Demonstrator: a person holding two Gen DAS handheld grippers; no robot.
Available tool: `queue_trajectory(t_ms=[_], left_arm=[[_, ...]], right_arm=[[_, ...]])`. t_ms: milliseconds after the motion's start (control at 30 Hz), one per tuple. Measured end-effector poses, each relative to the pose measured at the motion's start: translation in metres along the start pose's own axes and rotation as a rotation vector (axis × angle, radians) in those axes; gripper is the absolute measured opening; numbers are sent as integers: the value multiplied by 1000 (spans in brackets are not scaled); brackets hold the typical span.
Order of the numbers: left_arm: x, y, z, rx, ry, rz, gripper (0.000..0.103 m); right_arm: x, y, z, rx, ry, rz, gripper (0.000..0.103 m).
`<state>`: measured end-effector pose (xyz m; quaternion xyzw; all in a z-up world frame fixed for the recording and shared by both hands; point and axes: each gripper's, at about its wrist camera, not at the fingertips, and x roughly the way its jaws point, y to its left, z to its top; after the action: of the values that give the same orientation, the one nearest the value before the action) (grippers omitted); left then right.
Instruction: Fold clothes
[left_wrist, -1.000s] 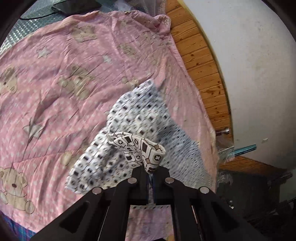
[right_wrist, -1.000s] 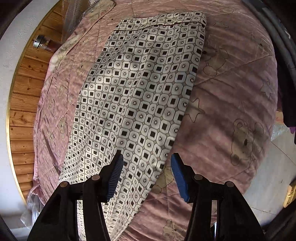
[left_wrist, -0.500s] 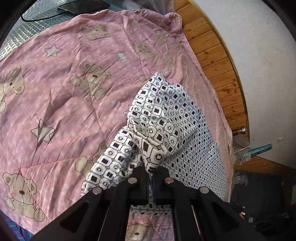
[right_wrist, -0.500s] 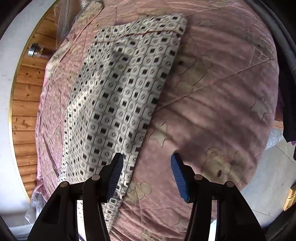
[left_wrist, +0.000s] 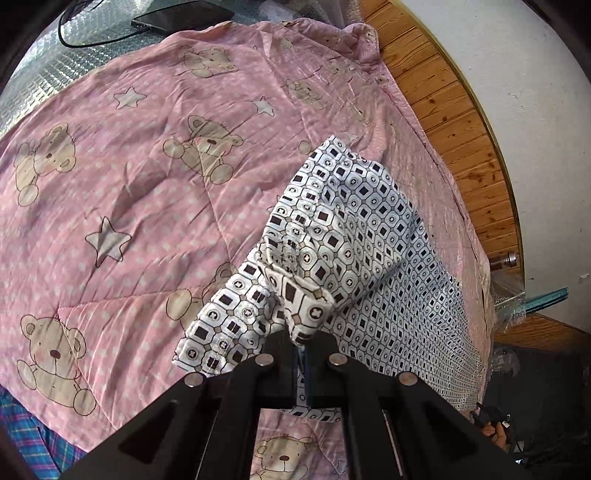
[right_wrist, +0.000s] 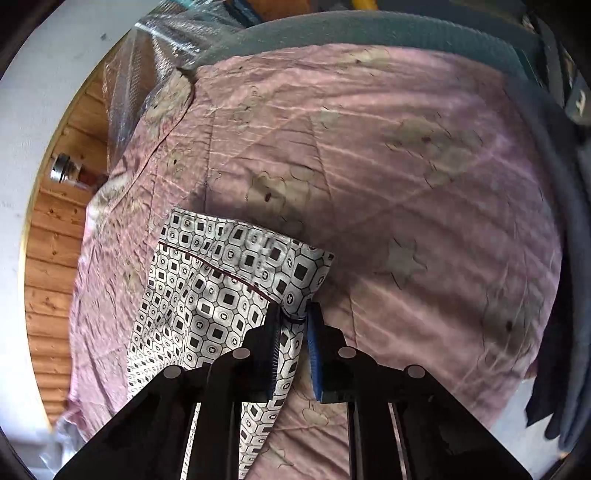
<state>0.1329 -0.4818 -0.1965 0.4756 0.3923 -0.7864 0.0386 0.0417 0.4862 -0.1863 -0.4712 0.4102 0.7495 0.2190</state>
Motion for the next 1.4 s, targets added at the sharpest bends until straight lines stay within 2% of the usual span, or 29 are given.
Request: queue_trajectory(t_ms=[67, 167, 200, 267, 300, 367, 400, 500, 600, 667, 767, 867, 900, 1000, 1033, 1067, 1133, 1200, 1267, 1333, 1400], left_arm=[[-1, -1, 3, -3, -10, 32, 1], [17, 20, -13, -51, 72, 131, 2], [17, 23, -16, -60, 61, 129, 3], [16, 26, -19, -87, 42, 124, 5], [14, 25, -18, -92, 39, 134, 7], [6, 22, -19, -72, 49, 165, 21], [-1, 21, -20, -63, 50, 189, 22], [-25, 22, -24, -34, 42, 283, 28], [-41, -2, -14, 56, -25, 337, 29], [-35, -34, -1, 127, -58, 218, 29], [8, -87, 19, 258, 4, 135, 29], [59, -105, 40, 317, 62, 159, 29], [72, -100, 48, 319, 66, 188, 29], [98, -69, 76, 268, 63, 297, 28], [99, -60, 84, 242, 53, 277, 16], [97, -55, 88, 229, 48, 265, 9], [95, -53, 91, 231, 61, 261, 8], [87, -63, 86, 276, 62, 253, 9], [77, -75, 79, 307, 64, 162, 9], [75, -84, 72, 339, 81, 107, 9], [86, -84, 73, 352, 108, 95, 9]], right_arm=[[1, 7, 8, -56, 12, -48, 10], [13, 0, 8, -125, 75, -136, 12], [14, -2, 8, -142, 80, -138, 13], [0, -3, 8, -161, 48, -135, 26], [-14, 0, 7, -185, 5, -150, 29], [-40, 13, 2, -251, -84, -192, 36], [-52, 24, -4, -298, -118, -205, 37], [-58, 76, -35, -501, -110, -148, 38], [-40, 136, -87, -726, -9, -31, 38], [-19, 171, -120, -844, 67, 21, 38], [23, 206, -150, -947, 105, -22, 38], [67, 226, -164, -995, 130, -107, 38], [82, 230, -164, -991, 136, -141, 38], [98, 242, -152, -964, 62, -127, 43], [100, 243, -146, -942, 66, -123, 44], [101, 244, -141, -918, 72, -120, 44], [89, 241, -137, -884, 51, -146, 43], [60, 237, -145, -861, 36, -92, 43], [41, 235, -167, -845, 89, -8, 43], [42, 247, -205, -892, 167, 65, 43], [55, 272, -242, -975, 227, 92, 43]])
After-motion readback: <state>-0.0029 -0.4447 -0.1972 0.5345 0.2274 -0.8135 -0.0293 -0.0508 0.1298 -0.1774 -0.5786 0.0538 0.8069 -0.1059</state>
